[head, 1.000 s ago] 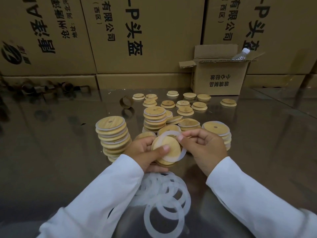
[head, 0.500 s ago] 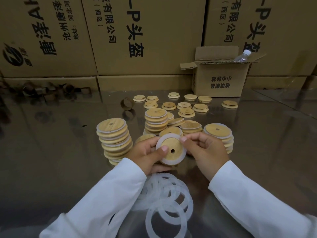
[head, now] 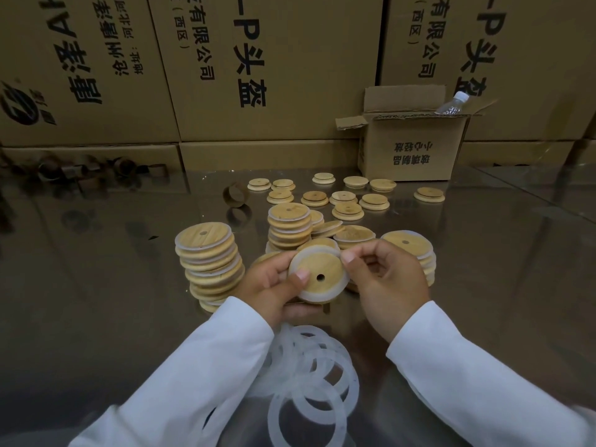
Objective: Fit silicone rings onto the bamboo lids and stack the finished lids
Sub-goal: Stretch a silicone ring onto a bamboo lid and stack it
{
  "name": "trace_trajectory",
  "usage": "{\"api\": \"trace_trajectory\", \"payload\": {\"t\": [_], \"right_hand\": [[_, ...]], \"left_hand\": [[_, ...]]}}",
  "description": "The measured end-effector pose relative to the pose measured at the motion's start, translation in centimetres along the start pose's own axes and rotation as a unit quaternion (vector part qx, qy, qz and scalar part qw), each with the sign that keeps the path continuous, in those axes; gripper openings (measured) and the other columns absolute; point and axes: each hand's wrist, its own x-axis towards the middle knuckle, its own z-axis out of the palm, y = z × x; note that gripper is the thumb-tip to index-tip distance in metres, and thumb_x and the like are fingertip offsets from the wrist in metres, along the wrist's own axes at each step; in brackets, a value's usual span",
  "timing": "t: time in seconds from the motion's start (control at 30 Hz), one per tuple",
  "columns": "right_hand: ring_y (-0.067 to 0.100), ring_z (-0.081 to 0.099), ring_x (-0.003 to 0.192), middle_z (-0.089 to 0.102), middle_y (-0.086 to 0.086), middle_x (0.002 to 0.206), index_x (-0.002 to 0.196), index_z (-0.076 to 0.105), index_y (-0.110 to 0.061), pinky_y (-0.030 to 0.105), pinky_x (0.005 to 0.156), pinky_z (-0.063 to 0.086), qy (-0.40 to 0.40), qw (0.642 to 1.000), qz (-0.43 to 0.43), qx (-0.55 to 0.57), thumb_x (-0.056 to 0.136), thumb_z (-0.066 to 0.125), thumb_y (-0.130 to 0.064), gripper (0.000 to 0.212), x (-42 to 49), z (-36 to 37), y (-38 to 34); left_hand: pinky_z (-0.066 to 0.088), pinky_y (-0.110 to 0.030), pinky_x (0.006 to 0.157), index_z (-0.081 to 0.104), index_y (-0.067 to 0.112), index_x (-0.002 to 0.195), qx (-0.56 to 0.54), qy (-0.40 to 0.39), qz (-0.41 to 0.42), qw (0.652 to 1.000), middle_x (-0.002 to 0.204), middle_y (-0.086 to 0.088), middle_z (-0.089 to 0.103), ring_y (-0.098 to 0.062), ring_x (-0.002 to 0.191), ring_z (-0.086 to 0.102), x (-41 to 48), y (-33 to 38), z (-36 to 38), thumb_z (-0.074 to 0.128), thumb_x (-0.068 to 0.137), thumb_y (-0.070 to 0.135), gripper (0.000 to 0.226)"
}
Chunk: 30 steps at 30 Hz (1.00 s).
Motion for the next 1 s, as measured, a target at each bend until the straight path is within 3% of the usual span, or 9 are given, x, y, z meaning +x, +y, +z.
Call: {"api": "trace_trajectory", "payload": {"t": [0.13, 0.33, 0.5, 0.63, 0.8, 1.0], "right_hand": [[0.005, 0.057, 0.077, 0.063, -0.009, 0.077, 0.073, 0.06, -0.027, 0.011, 0.067, 0.043, -0.002, 1.0, -0.016, 0.009, 0.085, 0.062, -0.017, 0.016, -0.04, -0.11, -0.15], [0.001, 0.059, 0.07, 0.065, -0.004, 0.078, 0.08, 0.062, -0.024, 0.008, 0.065, 0.048, -0.015, 0.997, 0.003, 0.069, 0.082, 0.065, -0.016, 0.008, -0.19, 0.06, -0.22], [0.009, 0.061, 0.077, 0.065, -0.005, 0.078, 0.075, 0.062, -0.023, 0.019, 0.07, 0.048, 0.013, 0.998, -0.001, 0.065, 0.081, 0.066, -0.017, 0.01, -0.57, 0.64, 0.21], [0.012, 0.062, 0.078, 0.066, -0.006, 0.076, 0.074, 0.063, -0.022, 0.025, 0.074, 0.05, 0.022, 0.998, 0.008, 0.059, 0.082, 0.066, -0.014, 0.012, -0.49, 0.6, 0.52], [0.004, 0.06, 0.075, 0.067, -0.008, 0.075, 0.072, 0.065, -0.026, 0.016, 0.072, 0.049, -0.027, 0.999, -0.036, 0.016, 0.08, 0.067, -0.014, 0.014, -0.83, 0.56, 0.29], [0.008, 0.063, 0.076, 0.068, -0.007, 0.075, 0.071, 0.065, -0.024, 0.028, 0.078, 0.053, -0.017, 0.999, 0.005, 0.027, 0.081, 0.068, -0.016, 0.013, -0.57, 0.54, 0.13]], "left_hand": [[0.057, -0.03, 0.063, 0.064, 0.016, 0.101, -0.056, -0.007, -0.023, 0.998, 0.091, -0.006, 0.073, -0.022, 0.085, 0.07, 0.07, 0.1, -0.03, 0.053, 0.076, 0.014, 0.028], [0.057, -0.028, 0.062, 0.063, 0.014, 0.101, -0.069, 0.033, 0.005, 0.997, 0.091, -0.007, 0.073, -0.024, 0.087, 0.07, 0.02, 0.18, 0.19, 0.055, 0.075, 0.014, 0.028], [0.058, -0.032, 0.062, 0.062, 0.01, 0.1, -0.108, 0.037, -0.007, 0.993, 0.086, -0.007, 0.073, -0.024, 0.081, 0.07, 0.09, 0.23, 0.31, 0.058, 0.069, 0.01, 0.031], [0.058, -0.03, 0.061, 0.063, 0.013, 0.096, -0.057, 0.024, -0.025, 0.998, 0.08, -0.003, 0.072, -0.02, 0.077, 0.069, 0.17, -0.07, 0.26, 0.055, 0.079, -0.005, 0.026], [0.057, -0.029, 0.059, 0.067, 0.009, 0.087, -0.021, 0.054, -0.018, 0.998, 0.074, -0.006, 0.072, -0.02, 0.072, 0.067, 0.39, -0.39, -0.04, 0.059, 0.078, 0.004, 0.013], [0.056, -0.035, 0.068, 0.068, 0.013, 0.09, 0.034, 0.054, 0.025, 0.998, 0.081, -0.007, 0.073, -0.022, 0.078, 0.068, 0.36, -0.31, -0.33, 0.065, 0.063, 0.021, 0.028]]}}
